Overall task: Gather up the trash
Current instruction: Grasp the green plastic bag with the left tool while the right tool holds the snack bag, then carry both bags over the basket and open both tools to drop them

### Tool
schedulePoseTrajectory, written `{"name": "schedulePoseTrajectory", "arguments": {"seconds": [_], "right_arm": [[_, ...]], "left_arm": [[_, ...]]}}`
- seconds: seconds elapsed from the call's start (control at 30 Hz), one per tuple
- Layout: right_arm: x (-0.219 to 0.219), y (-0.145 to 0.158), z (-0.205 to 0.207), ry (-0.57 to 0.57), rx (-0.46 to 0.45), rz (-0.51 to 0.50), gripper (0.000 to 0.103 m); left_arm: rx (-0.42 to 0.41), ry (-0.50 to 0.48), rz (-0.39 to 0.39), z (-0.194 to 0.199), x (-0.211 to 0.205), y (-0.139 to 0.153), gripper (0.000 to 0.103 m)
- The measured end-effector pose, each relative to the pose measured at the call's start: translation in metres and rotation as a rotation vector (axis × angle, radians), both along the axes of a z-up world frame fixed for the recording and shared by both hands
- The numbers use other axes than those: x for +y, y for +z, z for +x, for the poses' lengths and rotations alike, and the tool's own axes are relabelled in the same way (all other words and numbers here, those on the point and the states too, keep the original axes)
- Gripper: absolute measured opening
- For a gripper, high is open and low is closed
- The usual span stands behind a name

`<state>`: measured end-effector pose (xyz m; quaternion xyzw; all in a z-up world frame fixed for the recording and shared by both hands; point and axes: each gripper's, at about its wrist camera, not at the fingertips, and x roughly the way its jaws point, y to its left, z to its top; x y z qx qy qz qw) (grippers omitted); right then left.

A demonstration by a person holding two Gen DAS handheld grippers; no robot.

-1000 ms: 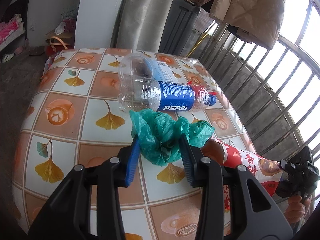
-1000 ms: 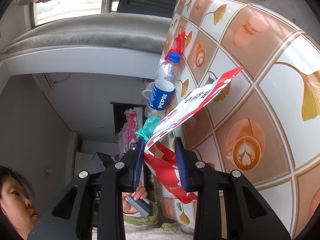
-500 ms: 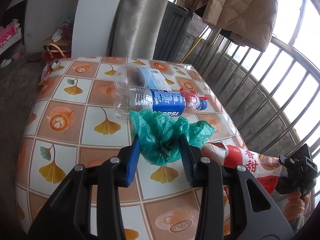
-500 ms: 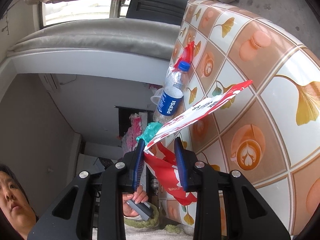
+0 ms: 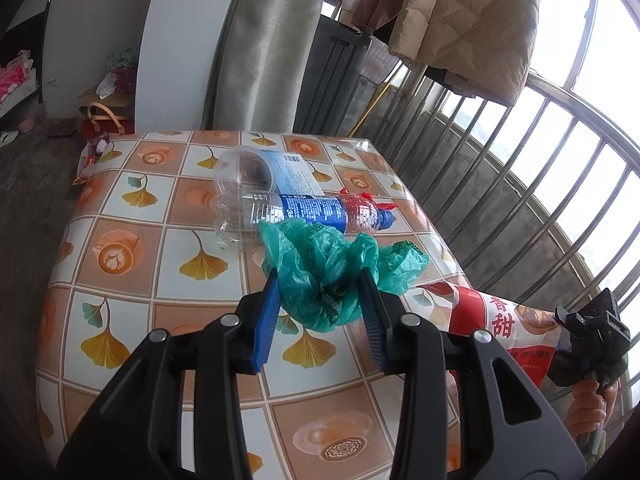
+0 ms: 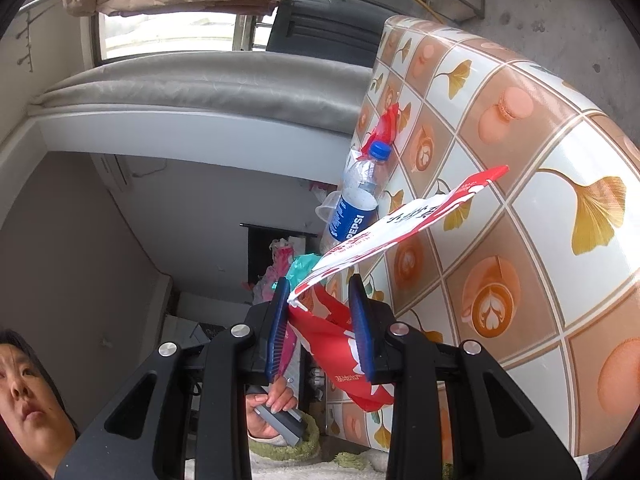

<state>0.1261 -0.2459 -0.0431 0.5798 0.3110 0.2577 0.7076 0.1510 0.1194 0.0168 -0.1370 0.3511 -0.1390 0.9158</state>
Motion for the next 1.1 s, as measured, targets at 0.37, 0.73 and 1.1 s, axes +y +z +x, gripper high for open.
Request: {"name": "schedulePoseTrajectory", "arguments": {"seconds": [0.37,0.73,1.1], "right_arm": [[-0.017,0.006,-0.020,-0.048,-0.037,0.011,0.030],[-0.050,0.009,-0.055,-0.151,-0.095,0.037,0.030],[-0.103,-0.004,-0.108,-0.306,-0.117,0.078,0.030]], "left_arm": [[-0.031,-0.046,0.017,-0.003,-0.022,0.013,0.036],[-0.058,-0.169,0.050,-0.003,-0.077,0.029,0.036],[-0.058,-0.374,0.089,-0.001,-0.172,0.036,0.036]]}}
